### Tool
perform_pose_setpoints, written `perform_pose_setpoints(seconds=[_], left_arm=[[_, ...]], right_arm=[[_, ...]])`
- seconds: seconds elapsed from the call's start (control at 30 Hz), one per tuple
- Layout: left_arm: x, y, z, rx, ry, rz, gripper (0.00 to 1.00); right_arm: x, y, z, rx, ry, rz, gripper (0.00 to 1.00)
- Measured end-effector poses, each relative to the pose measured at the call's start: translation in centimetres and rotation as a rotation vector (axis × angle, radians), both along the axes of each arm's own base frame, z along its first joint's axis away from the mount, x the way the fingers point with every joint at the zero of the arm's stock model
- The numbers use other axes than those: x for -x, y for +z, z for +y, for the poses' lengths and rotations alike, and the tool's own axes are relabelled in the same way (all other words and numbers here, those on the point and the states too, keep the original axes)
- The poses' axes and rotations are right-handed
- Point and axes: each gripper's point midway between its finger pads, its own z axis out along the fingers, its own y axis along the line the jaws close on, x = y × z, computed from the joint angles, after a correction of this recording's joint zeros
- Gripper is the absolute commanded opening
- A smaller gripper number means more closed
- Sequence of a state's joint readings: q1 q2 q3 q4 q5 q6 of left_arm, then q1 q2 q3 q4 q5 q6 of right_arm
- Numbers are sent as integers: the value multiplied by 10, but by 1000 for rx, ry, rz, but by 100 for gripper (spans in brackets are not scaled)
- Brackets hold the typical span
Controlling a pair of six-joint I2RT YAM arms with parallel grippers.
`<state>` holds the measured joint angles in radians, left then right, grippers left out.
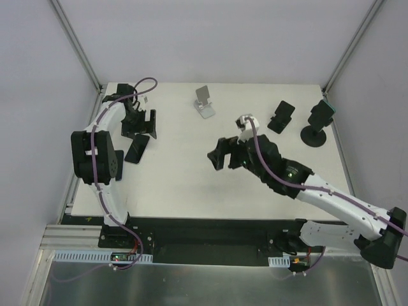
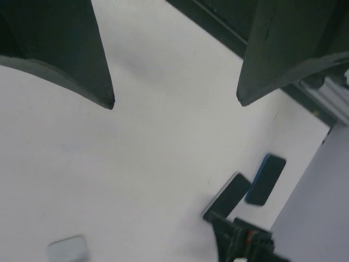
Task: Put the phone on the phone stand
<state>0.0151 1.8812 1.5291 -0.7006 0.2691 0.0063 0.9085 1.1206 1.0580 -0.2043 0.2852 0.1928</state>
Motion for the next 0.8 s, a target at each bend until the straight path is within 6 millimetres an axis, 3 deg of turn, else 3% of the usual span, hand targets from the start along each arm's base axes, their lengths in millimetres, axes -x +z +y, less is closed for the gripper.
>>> perform_pose_setpoints(seconds=[0.07, 0.23, 0.33, 0.5, 0.67, 0.8], left_arm=[[2, -13, 5, -28, -15, 48, 99], [12, -29, 19, -113, -46, 117, 99], [16, -32, 25, -147, -65, 135, 99], [18, -50, 30, -169, -95, 181, 99], [23, -67, 37, -206, -119, 231, 99], [21, -66, 40, -227, -131, 226, 99]], right_arm=[[34, -11, 6, -4, 104, 3, 96], [72, -33, -14, 5, 186, 1, 96], [84, -42, -34, -2, 191, -15, 96], [93, -50, -45, -3, 205, -13, 96], [112, -86, -51, 13, 258, 70, 96], [129, -118, -63, 46, 290, 139, 96]])
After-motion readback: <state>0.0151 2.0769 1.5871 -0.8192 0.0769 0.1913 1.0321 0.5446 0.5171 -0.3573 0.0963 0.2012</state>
